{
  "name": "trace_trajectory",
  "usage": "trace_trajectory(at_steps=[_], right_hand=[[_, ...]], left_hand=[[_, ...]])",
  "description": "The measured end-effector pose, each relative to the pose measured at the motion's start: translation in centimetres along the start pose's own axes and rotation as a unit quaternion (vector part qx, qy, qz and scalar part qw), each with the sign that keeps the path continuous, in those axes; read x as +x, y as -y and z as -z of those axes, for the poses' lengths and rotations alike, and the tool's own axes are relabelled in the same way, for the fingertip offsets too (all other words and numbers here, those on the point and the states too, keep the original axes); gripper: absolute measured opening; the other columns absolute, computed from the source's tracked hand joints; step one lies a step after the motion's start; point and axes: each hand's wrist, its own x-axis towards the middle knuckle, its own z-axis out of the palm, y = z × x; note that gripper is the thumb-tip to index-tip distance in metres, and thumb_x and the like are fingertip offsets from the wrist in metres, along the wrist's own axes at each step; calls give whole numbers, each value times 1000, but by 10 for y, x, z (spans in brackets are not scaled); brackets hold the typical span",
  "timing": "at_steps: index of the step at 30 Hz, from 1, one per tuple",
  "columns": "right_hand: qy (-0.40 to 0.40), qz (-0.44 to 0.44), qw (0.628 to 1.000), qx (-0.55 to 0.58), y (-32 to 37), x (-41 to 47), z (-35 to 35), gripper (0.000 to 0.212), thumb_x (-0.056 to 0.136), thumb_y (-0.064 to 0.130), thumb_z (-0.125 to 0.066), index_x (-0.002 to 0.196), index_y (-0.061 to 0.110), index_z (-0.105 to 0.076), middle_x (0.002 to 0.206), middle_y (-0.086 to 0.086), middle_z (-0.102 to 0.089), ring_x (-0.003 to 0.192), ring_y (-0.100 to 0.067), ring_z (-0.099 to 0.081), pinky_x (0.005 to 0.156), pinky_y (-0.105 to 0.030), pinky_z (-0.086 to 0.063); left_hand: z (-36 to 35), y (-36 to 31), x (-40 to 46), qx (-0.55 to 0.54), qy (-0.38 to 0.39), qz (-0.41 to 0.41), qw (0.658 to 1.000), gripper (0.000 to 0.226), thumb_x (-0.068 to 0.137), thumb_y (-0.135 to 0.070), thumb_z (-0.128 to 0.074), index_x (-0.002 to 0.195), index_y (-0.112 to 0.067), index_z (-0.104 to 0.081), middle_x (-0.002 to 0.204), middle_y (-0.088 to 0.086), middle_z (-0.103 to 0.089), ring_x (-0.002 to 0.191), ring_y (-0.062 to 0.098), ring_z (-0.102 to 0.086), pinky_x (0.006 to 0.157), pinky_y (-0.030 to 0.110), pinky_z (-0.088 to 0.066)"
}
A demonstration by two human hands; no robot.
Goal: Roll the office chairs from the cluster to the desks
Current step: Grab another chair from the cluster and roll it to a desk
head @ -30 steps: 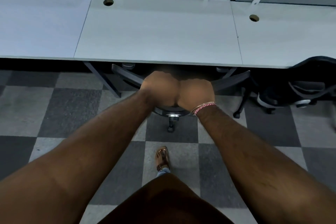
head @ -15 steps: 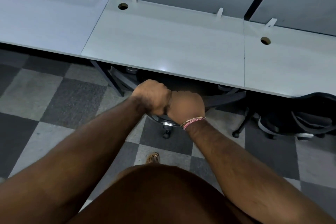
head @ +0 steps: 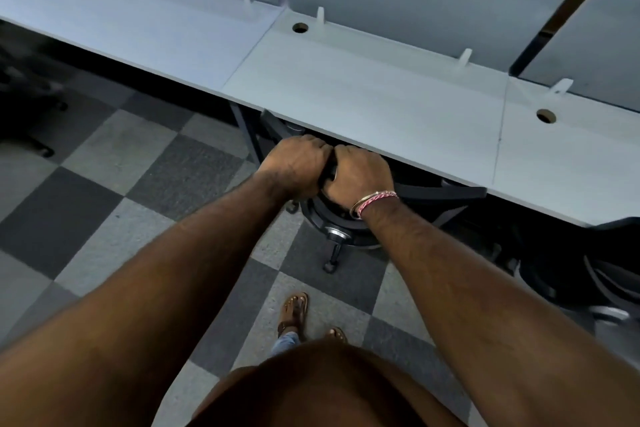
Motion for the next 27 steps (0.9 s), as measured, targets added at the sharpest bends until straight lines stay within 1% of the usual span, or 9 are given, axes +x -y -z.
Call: trace_trajectory(at_steps=[2,5,7,9,11,15,20,23,27], right_hand=[[-12,25,1000,4,12,11,10,37,75,43,-62,99,16,-62,95,-6,-70,87,-32,-66,72,-36,-47],[-11,76,997,3,40,25,18,35,78,44,-61,100,17,-64,96,-5,-71,89,-31,-66,75,-36,-47],[-1,104,995,0,64,33,21,33,79,45,-61,98,19,-64,95,-3,-70,88,-29,-66,74,-35,-48],[9,138,990,-10,93,42,21,31,80,45,-60,96,18,-63,94,-3,-70,87,-29,-66,73,-36,-49],[21,168,985,-17,123,51,20,33,80,45,-60,98,18,-63,96,-4,-70,90,-29,-66,74,-37,-49],[36,219,975,-21,191,72,18,33,83,44,-58,102,19,-64,100,-4,-70,94,-29,-66,75,-35,-48],[38,290,956,-40,300,106,13,36,84,46,-58,107,20,-65,105,-4,-70,99,-27,-66,76,-34,-48],[34,324,945,-37,367,124,10,35,83,46,-58,107,21,-66,104,-3,-71,98,-27,-67,78,-35,-50],[29,376,926,-29,455,138,8,32,82,44,-58,105,24,-66,101,-2,-71,95,-26,-67,77,-34,-51]], left_hand=[[11,10,-13,1,-27,24,999,24,86,-29,-58,106,-17,-65,104,2,-70,99,24,-66,87,40,-55],[21,29,-39,1,-30,78,996,26,88,-28,-56,109,-18,-65,106,0,-71,99,24,-68,75,37,-52],[23,46,-57,-4,-25,112,993,24,89,-30,-56,108,-19,-65,105,-2,-70,97,24,-68,70,37,-51],[23,67,-79,-9,-12,147,989,23,90,-32,-56,107,-19,-65,105,-1,-69,96,25,-69,71,38,-52],[24,86,-99,-12,2,178,984,24,90,-33,-58,108,-19,-67,104,-1,-70,96,26,-70,73,39,-55],[23,134,-144,-7,15,233,972,26,90,-34,-58,112,-23,-69,101,-2,-70,92,24,-70,70,37,-56],[22,214,-211,-1,32,307,951,26,92,-37,-59,112,-24,-69,105,-1,-70,94,25,-71,65,35,-52],[27,259,-256,0,34,345,938,29,90,-35,-58,115,-25,-68,105,0,-70,94,27,-70,71,40,-59],[34,308,-322,6,42,404,914,25,90,-32,-57,111,-25,-69,100,-2,-69,90,25,-70,71,39,-58]])
